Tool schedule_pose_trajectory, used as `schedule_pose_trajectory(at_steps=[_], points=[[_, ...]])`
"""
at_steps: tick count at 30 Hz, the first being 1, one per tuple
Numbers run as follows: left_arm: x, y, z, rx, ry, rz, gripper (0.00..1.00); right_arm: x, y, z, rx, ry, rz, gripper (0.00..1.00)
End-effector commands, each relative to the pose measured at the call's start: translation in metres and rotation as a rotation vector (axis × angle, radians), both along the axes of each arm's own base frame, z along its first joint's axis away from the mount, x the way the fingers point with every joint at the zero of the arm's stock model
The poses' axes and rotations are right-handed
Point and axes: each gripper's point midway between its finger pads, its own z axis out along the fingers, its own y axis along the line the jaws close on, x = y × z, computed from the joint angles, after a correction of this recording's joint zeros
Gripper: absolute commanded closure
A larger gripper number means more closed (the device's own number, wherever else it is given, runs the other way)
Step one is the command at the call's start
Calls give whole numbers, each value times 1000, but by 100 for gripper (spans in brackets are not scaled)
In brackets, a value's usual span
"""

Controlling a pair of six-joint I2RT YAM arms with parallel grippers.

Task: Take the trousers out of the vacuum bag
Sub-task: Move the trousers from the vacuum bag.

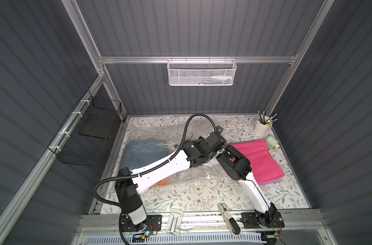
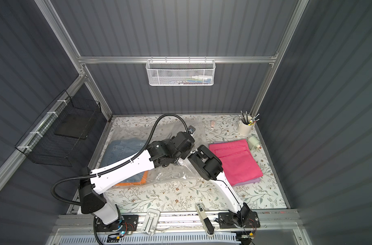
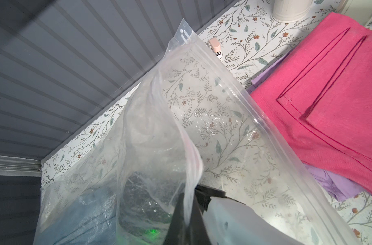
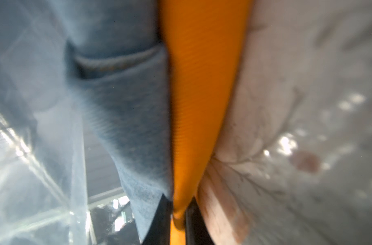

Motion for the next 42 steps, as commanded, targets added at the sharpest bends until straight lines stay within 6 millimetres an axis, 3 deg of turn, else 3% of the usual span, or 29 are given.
schedule_pose_trajectory(at_steps=[1, 17, 28, 42], points=[[-5, -5, 3, -29, 2, -17, 100, -5, 6, -15, -4, 9, 1, 100], [-3, -3, 0, -7, -8, -10, 100, 25, -37, 29, 79, -64, -89, 100], [-3, 2, -2, 7, -13, 0, 100, 34, -56, 44, 108, -77, -131, 100], [-2, 2, -1, 12, -20, 4, 100, 45, -104, 56, 112, -93, -192, 100]])
